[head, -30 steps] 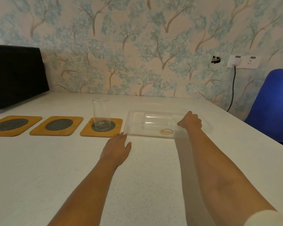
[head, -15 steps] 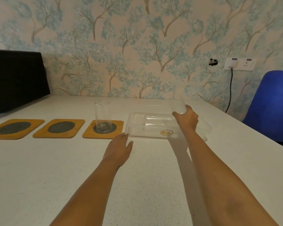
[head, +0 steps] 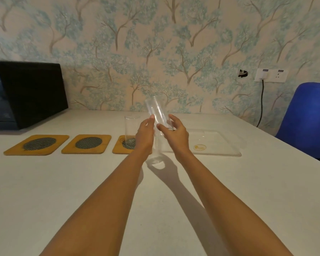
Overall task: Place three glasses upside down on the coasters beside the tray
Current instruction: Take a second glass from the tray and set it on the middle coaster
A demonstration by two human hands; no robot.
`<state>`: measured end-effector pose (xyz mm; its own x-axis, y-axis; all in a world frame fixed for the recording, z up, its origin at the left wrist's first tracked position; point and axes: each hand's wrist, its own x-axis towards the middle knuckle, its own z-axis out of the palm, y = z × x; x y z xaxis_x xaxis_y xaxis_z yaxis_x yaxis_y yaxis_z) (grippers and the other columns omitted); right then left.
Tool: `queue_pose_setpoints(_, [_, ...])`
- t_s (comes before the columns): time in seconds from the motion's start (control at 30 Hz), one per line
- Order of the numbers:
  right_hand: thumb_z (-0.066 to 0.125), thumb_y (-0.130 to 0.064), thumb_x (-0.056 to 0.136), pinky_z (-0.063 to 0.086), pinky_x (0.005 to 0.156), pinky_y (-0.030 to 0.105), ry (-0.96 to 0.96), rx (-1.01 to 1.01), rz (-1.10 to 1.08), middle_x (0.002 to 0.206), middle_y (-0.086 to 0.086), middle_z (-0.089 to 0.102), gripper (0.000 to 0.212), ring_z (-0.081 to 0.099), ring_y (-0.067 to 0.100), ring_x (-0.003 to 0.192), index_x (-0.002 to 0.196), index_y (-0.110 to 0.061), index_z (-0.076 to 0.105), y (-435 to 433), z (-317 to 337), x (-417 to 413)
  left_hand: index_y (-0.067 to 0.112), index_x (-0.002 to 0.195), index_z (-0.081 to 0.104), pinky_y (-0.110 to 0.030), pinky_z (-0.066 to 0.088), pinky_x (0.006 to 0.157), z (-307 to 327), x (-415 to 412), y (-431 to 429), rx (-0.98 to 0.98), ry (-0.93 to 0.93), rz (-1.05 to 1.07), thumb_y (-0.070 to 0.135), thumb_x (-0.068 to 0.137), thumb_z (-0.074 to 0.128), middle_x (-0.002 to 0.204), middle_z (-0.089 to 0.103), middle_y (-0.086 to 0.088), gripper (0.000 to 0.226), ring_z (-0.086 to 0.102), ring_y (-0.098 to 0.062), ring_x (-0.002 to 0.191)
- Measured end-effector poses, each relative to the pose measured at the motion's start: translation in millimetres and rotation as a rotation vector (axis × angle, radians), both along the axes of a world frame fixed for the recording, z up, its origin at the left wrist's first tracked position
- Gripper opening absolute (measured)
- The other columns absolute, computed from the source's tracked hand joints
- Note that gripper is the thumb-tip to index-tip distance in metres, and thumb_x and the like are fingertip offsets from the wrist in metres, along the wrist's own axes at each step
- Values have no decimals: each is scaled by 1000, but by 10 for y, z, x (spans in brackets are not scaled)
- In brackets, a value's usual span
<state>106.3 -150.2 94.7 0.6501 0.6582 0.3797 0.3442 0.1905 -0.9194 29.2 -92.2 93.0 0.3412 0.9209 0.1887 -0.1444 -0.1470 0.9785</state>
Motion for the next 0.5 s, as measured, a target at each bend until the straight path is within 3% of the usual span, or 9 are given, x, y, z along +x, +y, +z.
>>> queue_pose_setpoints(0.13, [74,-30,80,40,75,7,-32,8,48,134,0,57,61,55,8,105,135,-25,50,44,-26,-310,20,142,28,-47,44,104,59,-208,60,-163,-105,-139,48,91,48,140,48,-15,62,53,-30,123])
queue_pose_setpoints(0.23, [67,-34,86,37,68,5,-15,-42,100,137,1,54,55,52,9,104,137,-24,46,73,-12,-449,22,139,33,-46,47,101,56,-398,132,-202,-150,-161,44,89,54,134,53,-15,59,58,-32,116])
queue_pose_setpoints(0.4, [55,-54,88,41,92,24,10,-85,79,137,3,54,56,52,12,112,133,-20,51,200,149,-599,26,142,32,-35,55,79,78,-747,255,-121,-100,-106,43,85,62,133,51,-13,67,58,-11,92])
queue_pose_setpoints(0.43, [57,-56,87,41,96,26,34,-83,72,138,4,53,61,52,14,115,135,-19,48,245,194,-630,26,142,33,-32,54,76,79,-813,281,-102,-84,-94,41,83,65,135,50,-12,69,58,-13,94])
queue_pose_setpoints(0.5, [60,-58,83,41,108,35,108,-102,85,142,7,50,72,51,22,127,140,-18,42,345,267,-696,28,142,34,-34,52,85,85,-941,336,-77,-51,-91,38,80,70,138,49,-10,72,56,-22,107])
